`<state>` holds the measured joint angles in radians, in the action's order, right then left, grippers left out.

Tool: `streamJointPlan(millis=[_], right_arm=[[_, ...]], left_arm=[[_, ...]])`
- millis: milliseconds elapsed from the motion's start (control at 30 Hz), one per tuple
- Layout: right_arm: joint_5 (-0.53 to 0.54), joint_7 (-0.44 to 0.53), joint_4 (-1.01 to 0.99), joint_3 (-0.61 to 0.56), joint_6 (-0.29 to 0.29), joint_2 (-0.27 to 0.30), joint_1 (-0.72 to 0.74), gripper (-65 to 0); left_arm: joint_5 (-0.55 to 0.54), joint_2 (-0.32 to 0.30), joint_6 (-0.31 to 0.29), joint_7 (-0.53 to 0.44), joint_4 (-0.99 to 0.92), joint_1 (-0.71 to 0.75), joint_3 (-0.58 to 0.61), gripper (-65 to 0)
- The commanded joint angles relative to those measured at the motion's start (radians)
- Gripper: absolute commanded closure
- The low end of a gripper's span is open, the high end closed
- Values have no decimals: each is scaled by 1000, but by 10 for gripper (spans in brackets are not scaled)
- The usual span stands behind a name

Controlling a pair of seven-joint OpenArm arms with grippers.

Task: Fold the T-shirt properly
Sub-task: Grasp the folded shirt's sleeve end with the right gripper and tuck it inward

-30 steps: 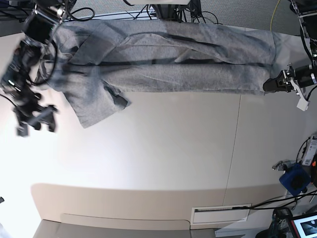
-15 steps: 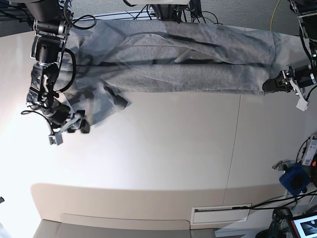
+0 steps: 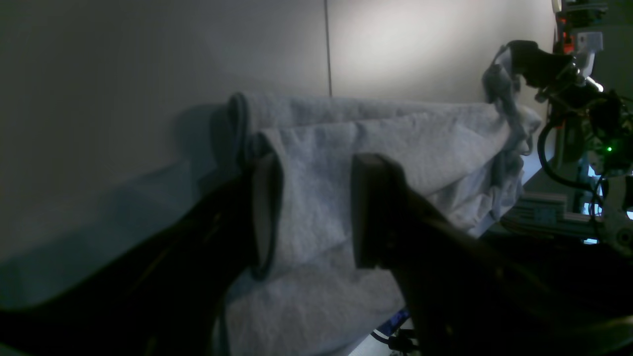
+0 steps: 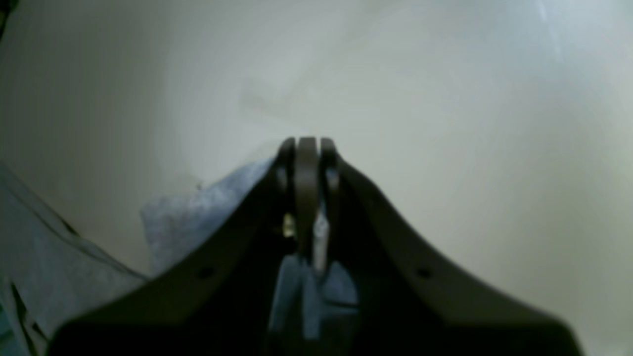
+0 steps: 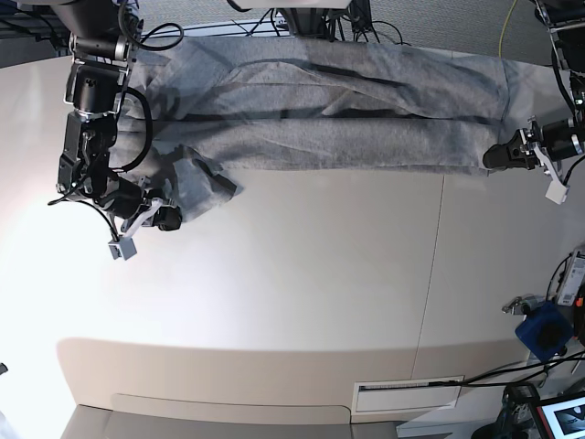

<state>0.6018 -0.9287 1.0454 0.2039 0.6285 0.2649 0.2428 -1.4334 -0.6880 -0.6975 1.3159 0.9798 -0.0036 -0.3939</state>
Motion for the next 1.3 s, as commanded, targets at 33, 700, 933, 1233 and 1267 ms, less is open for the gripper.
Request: streamJointPlan(millis=[33,700,933,1233,1267], right_arm=[[-17,-84,74,34,-14,15,-3,0],[107,-224,1023,66,-14,-197,-597,0],[149,-224,1061,66,-14,-216,-714,0],[177,-244,1061,66,-14,-216,-742,0],[192,-251,1061,66,-14,-216,-742,0]], left_arm=[[-26,-30,-1,-8,13,-13,-9,-258],[-37,-30,-1,-8,13,-13,-9,-258],[-38,-30,-1,-8,13,-13,-9,-258],[-48,-30,-1,-8,13,-13,-9,-258],[-48,-30,-1,-8,13,-13,-9,-258]])
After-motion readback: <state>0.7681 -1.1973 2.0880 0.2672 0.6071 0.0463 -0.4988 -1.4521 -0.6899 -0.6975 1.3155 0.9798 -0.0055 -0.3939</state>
